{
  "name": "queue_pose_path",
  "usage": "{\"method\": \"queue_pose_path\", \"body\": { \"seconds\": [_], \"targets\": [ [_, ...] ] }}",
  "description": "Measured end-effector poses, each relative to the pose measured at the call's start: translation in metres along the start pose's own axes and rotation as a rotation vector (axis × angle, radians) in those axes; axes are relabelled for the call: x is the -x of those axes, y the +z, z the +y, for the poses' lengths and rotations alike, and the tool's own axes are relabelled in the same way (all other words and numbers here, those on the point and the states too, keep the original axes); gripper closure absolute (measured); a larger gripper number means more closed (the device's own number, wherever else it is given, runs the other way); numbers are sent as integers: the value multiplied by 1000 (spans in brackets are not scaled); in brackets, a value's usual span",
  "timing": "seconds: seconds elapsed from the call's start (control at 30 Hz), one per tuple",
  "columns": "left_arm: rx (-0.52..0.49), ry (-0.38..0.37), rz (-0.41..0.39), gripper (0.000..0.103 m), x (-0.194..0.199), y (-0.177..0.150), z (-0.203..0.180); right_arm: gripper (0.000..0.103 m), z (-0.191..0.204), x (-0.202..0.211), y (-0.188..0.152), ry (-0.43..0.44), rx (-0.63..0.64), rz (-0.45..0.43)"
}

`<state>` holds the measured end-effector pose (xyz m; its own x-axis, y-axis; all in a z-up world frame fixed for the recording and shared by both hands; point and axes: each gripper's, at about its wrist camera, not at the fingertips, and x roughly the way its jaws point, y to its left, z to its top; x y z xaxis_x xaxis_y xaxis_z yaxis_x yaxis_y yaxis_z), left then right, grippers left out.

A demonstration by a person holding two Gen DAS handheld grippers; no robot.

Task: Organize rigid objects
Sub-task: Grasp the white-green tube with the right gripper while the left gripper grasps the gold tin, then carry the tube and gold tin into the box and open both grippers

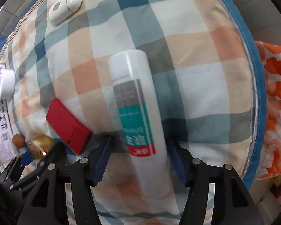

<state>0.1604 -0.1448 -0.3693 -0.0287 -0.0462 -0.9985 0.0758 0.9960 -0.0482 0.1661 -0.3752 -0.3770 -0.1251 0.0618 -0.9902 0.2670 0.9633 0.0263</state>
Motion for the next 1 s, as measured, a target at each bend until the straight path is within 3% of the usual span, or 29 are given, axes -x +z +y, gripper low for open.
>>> {"method": "queue_pose_path", "body": {
  "seconds": [0.03,0.1,0.13,0.43,0.8,1.0],
  "targets": [
    [-9,12,-4,31,1,-1,-2,44,5,-1,0,-31,12,-5],
    [-18,22,-16,41,6,-3,-2,65,12,1,-4,-63,22,-27],
    [-24,14,-19,41,8,-5,-3,68,15,2,-5,-70,33,-28],
    [-8,-18,-47,41,35,-31,30,68,14,20,-47,-10,81,-39],
    [-63,-25,-157,41,98,-36,33,69,5,59,-102,53,112,-112],
    [-51,-54,-192,41,125,-31,25,69,18,101,-101,95,136,-148]
  ]
}}
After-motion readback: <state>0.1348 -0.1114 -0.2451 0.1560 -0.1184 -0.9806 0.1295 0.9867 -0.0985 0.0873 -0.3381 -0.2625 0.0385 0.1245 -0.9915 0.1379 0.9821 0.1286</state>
